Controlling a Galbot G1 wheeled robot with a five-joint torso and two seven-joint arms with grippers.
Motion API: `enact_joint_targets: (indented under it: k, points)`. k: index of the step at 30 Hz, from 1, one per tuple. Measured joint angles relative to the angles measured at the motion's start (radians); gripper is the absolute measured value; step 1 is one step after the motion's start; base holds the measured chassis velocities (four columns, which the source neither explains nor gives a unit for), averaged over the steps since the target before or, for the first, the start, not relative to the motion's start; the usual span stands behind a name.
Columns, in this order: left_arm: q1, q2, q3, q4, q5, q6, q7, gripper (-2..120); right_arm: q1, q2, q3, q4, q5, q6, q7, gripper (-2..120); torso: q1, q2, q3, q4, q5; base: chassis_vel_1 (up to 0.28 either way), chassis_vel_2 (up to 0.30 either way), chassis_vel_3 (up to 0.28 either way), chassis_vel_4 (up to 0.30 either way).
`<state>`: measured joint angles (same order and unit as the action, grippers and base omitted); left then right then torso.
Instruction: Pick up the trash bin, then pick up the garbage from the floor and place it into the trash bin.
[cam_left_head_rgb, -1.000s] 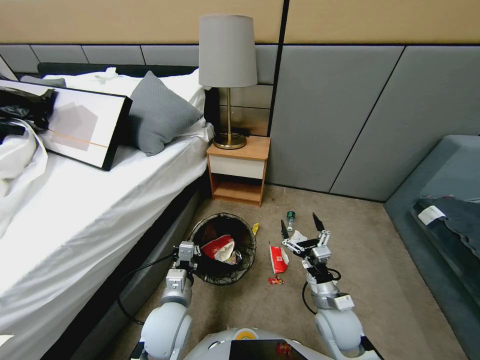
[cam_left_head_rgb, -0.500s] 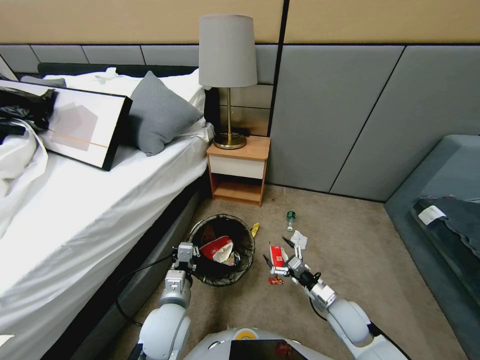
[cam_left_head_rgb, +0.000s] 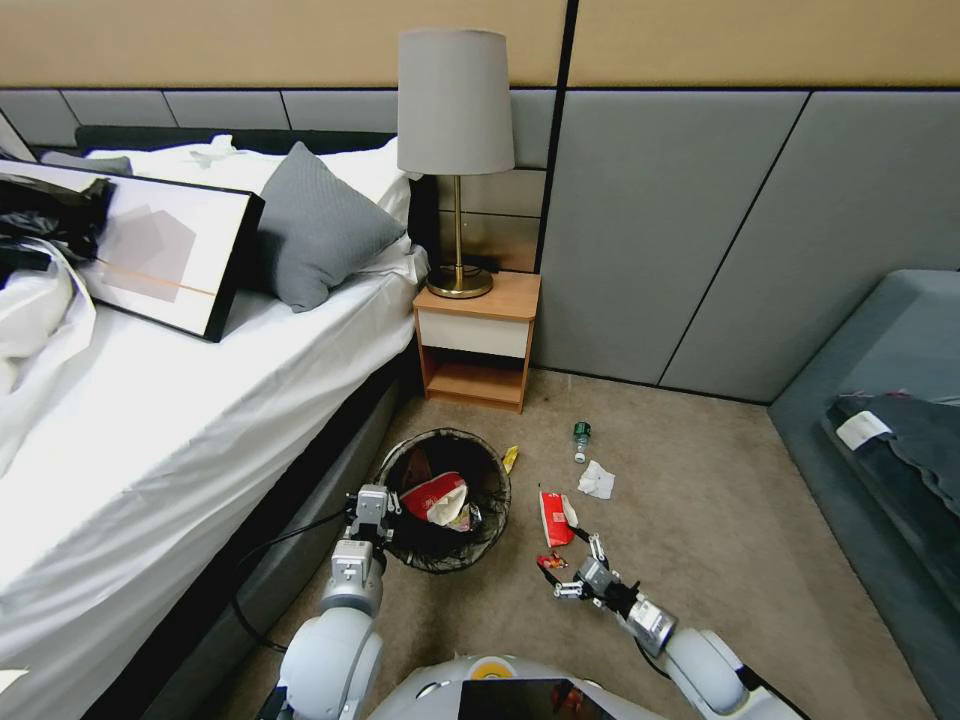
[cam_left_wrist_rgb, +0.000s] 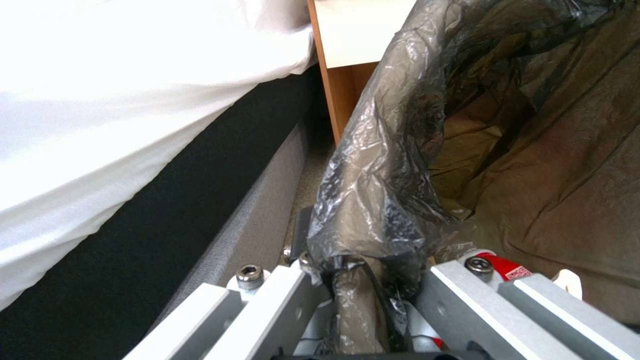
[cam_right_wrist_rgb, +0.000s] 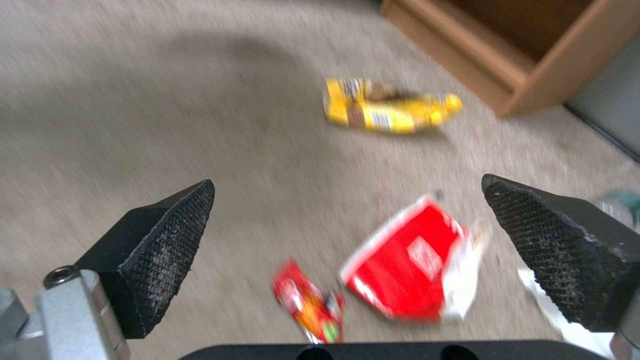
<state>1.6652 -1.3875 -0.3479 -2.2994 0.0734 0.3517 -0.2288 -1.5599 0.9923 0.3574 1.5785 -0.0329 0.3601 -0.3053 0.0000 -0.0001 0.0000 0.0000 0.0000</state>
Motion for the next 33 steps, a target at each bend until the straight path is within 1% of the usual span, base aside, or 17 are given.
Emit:
enact_joint_targets:
  k: [2, 6, 10, 21, 33]
  points:
    - [0.0, 0.0, 0.0, 0.0, 0.0, 0.0, 0.0, 2, 0.006, 0.003, 0.0, -0.011, 0.0, 0.004, -0.005, 100, 0.0, 0.0, 0.0, -0.0001, 0.0001, 0.0, 0.0, 0.0, 0.0]
    - [0.002, -0.003, 0.0, -0.003, 0.002, -0.001, 0.0, 2, 0.05, 0.024, 0.001, -0.104, -0.003, 0.033, -0.033, 100, 0.0, 0.0, 0.0, 0.0001, 0.0001, 0.0, 0.0, 0.0, 0.0]
    - [0.004, -0.003, -0.002, -0.005, 0.003, -0.001, 0.0, 2, 0.066, 0.031, -0.007, -0.149, -0.003, 0.037, -0.025, 100, 0.0, 0.0, 0.0, 0.0, -0.0001, 0.0, 0.0, 0.0, 0.0]
    - [0.006, -0.004, 0.0, -0.006, 0.008, -0.002, 0.0, 2, 0.107, 0.066, -0.017, -0.219, -0.007, 0.042, -0.016, 100, 0.0, 0.0, 0.0, 0.0001, 0.0, 0.0, 0.0, 0.0, 0.0]
    - [0.013, -0.003, 0.0, -0.007, 0.01, -0.003, 0.0, 2, 0.154, 0.129, -0.041, -0.301, 0.038, 0.027, -0.016, 100, 0.0, 0.0, 0.0, 0.0001, 0.0, 0.0, 0.0, 0.0, 0.0]
